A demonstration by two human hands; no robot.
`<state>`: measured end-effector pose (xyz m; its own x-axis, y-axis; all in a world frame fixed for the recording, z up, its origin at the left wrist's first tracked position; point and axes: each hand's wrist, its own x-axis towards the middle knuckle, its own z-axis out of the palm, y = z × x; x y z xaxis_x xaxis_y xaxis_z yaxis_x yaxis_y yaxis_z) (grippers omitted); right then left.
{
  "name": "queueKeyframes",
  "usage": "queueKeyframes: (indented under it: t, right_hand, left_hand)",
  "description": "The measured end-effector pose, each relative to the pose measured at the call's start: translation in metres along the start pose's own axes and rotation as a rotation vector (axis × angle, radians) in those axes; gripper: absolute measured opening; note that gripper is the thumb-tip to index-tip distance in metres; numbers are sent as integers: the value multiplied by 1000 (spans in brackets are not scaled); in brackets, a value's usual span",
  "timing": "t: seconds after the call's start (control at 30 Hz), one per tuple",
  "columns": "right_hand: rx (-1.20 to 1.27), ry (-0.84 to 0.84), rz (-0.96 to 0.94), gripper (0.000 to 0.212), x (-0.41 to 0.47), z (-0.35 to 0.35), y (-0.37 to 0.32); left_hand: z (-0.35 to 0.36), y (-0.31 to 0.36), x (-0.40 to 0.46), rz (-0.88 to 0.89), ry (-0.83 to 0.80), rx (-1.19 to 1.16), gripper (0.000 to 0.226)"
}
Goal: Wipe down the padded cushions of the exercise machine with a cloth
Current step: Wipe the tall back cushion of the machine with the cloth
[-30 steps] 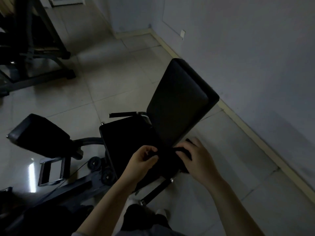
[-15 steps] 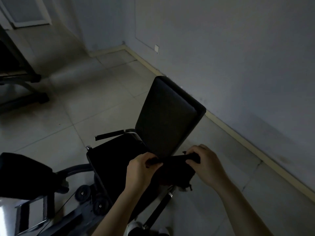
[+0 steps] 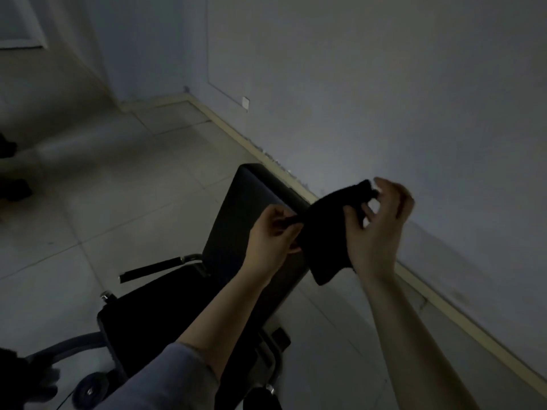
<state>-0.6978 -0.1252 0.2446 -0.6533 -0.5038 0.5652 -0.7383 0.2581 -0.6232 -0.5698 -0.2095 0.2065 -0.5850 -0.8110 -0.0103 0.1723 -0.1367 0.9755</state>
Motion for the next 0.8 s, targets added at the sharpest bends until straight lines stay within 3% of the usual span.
queueKeyframes:
  t: [0.07, 0.13, 0.2, 0.27, 0.43, 0.63, 0.8]
  right_hand:
    - [-128, -295, 66, 57, -9, 39, 19]
    - [-359, -537, -21, 71, -32, 67, 34]
    - [-483, -567, -120, 71, -34, 82, 47]
    - [-538, -538, -163, 67, -17, 90, 51]
    - [-623, -675, -201, 74, 23, 133, 32]
    - [-646, -724, -274, 73, 62, 203, 4]
    - [-595, -818, -273, 62, 90, 256, -16]
  left_hand:
    - [-5, -20, 17, -102, 113, 61, 14]
    - [-12, -45, 27, -233, 184, 154, 29]
    - [-20, -69, 36, -320, 208, 200, 48]
    - [-26, -82, 42, -346, 223, 182, 53]
    - [-41, -94, 66, -244, 311, 274, 61]
    - [-45, -118, 83, -297, 107, 395, 60]
    - [-52, -117, 76, -400, 103, 283, 68]
